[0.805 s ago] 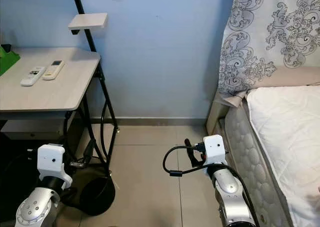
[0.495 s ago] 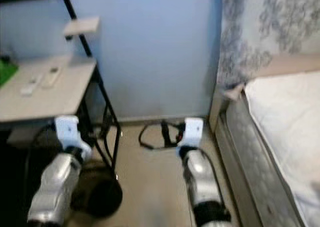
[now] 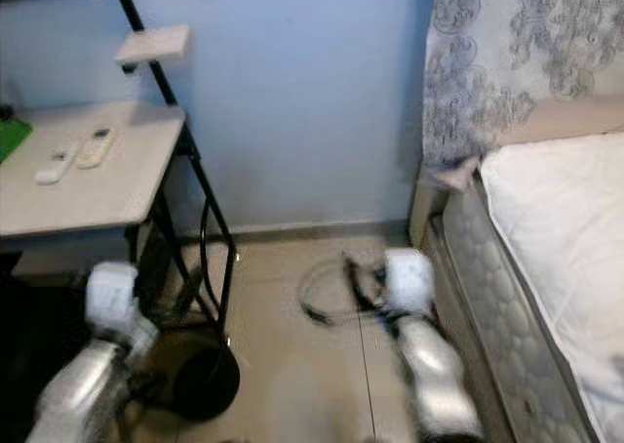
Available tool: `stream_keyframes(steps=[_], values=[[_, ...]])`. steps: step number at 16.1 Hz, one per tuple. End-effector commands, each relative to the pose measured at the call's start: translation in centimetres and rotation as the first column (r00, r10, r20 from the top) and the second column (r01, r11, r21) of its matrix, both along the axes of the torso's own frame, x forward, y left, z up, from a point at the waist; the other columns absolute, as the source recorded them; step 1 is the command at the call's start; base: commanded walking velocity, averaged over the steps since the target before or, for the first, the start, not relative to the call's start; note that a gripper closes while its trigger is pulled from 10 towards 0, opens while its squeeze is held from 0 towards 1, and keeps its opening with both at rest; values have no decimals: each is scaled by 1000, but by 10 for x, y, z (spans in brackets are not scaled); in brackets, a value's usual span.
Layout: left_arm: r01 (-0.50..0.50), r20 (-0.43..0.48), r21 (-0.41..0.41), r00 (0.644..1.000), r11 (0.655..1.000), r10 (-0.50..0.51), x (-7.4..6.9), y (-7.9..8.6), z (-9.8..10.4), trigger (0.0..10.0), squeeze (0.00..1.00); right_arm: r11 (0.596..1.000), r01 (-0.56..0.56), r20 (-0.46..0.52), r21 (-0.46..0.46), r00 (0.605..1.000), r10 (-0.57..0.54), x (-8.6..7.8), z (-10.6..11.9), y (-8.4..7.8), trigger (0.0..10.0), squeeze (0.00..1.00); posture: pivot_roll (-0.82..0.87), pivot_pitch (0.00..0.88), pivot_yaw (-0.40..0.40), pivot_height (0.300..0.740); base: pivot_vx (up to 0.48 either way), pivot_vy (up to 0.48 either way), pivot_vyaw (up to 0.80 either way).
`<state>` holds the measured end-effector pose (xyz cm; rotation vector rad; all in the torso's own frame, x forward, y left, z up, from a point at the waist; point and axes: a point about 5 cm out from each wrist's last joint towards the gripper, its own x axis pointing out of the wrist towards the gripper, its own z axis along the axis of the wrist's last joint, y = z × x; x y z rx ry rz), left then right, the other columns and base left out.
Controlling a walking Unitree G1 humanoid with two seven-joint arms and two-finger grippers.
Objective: Clean up the room
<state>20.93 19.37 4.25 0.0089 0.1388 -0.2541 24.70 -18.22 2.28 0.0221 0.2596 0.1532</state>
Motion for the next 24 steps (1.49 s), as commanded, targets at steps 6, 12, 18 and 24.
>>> stream_keyframes(steps=[6,12,18,24], values=[[29,77,-75,997,997,-23,18,-21,15,10000,0,998,18,8,55,1000,-18,7,0,14,10000,0,-136,0,135,740,0,0,0],[11,62,-70,998,998,-6,23,-22,11,10000,0,999,8,33,52,999,-10,26,10,17,10000,0,-131,0,121,740,0,0,0],[4,39,-63,999,998,-1,23,-21,9,10000,0,999,-33,27,35,999,32,27,9,27,10000,0,-120,0,118,740,0,0,-694],[-19,25,-90,999,996,21,26,-20,8,10000,0,998,-55,29,38,998,54,30,13,31,10000,0,-131,0,107,740,0,0,-104]])
